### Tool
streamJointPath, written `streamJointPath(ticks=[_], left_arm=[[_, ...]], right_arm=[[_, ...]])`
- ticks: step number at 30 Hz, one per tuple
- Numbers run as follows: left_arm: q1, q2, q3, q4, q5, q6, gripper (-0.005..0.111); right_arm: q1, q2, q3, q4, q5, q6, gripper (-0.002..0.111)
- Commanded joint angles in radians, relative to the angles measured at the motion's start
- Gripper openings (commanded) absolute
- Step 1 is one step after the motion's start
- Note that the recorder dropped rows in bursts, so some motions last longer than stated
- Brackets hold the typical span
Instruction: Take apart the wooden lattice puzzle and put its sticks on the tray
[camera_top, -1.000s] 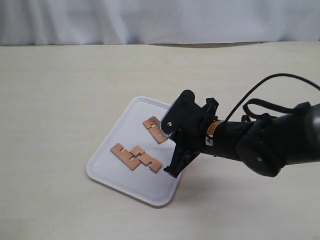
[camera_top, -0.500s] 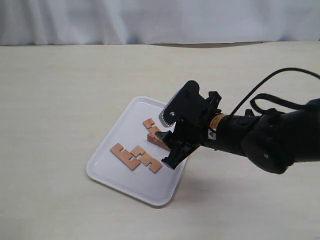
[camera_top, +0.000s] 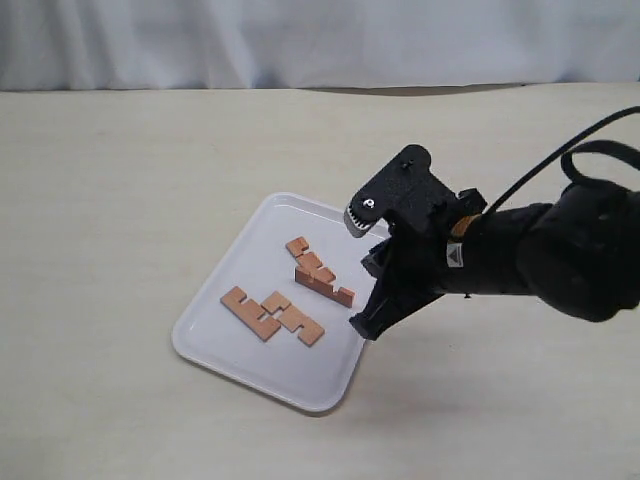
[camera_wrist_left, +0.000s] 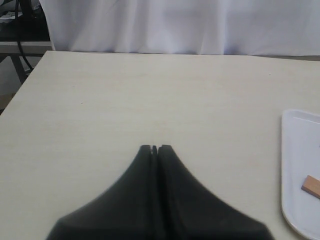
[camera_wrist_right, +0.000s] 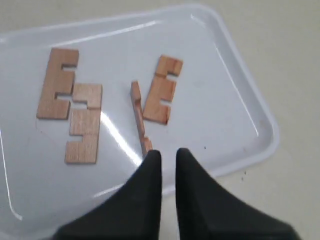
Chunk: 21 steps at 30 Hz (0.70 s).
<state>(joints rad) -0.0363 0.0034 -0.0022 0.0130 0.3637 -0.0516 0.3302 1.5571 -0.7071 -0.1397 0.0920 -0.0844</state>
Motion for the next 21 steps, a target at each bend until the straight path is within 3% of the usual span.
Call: streamJointPath(ticks=[1,3,7,11,13,16,21], left_arm=[[0.0,-0.003,0.002,0.002,-0.004,-0.001,0.0],[0.0,-0.003,0.002,0.002,-0.004,-0.001,0.0],[0.0,-0.003,0.002,0.002,-0.004,-0.001,0.0],[0.0,-0.003,0.002,0.002,-0.004,-0.001,0.0],[0.0,-0.003,0.002,0.002,-0.004,-0.001,0.0],[0.0,-0.003,0.002,0.002,-0.004,-0.001,0.0],[0.0,-0.003,0.002,0.002,-0.004,-0.001,0.0]], right_arm=[[-0.004,0.017,-0.18,0.006,0.48,0.021,0.005],[-0.036,0.021,-0.277,-0.003,0.735,0.031,0.005],[-0.225,-0.023,-0.282,0.05,0.824,0.103,0.005],[-0.472,-0.159,-0.161,0.087,0.635,0.127,0.005],[-0.549,-0.25,-0.068,0.092,0.486,0.138,0.005],[-0.596,-0.371,0.007,0.109,0.35,0.179,0.005],[-0.588,-0.543,0.053,0.123,0.297,0.184,0.005]])
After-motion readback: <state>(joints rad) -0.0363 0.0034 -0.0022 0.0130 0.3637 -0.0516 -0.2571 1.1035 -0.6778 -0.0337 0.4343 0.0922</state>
